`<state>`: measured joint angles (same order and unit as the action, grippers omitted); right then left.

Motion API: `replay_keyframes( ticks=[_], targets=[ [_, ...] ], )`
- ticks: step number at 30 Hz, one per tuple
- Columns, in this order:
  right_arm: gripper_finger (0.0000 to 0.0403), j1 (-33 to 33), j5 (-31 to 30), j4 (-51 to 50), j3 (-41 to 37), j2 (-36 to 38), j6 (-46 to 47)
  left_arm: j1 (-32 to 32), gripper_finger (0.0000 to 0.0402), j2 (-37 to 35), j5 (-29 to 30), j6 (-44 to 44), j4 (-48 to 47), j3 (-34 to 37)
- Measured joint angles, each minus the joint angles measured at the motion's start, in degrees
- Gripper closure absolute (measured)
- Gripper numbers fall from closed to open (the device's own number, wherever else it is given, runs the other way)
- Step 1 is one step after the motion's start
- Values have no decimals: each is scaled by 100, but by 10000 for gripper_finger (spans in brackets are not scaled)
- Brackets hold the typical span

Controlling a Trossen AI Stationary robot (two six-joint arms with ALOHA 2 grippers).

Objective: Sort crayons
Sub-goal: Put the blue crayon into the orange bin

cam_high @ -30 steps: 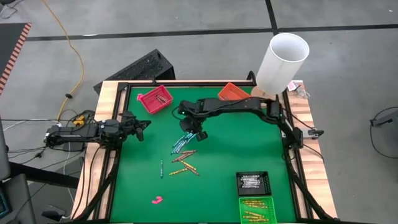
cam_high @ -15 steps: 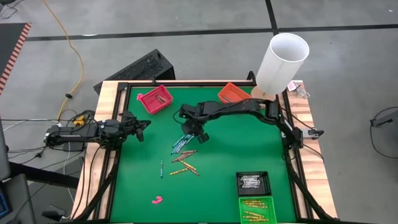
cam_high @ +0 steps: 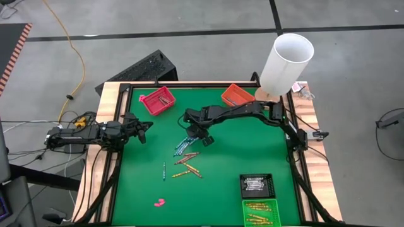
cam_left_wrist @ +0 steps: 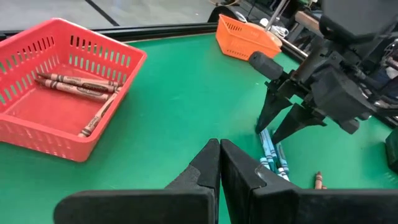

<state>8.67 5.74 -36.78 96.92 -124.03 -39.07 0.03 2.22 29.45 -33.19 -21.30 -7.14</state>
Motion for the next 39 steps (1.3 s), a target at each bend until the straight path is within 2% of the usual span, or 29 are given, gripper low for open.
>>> replay_keyframes(
  ticks=[7, 15, 23, 28, 39],
  targets=[
    [260, -54, -7, -273, -79, 7, 52, 0, 401, -1, 7, -5, 0, 0],
    [260, -85, -229, -722, -74, 19, 894, -1, 401, 0, 17, -8, 0, 0],
    [260, -188, 175, -1104, 104, 67, 927, -2, 402, 0, 16, -4, 0, 0],
    [260, -117, 192, -1074, 415, 76, 907, 0, 401, 0, 15, -4, 0, 0],
    [259, -105, 290, -841, 463, -5, 1301, -1, 402, -1, 11, -2, 0, 0]
  ],
)
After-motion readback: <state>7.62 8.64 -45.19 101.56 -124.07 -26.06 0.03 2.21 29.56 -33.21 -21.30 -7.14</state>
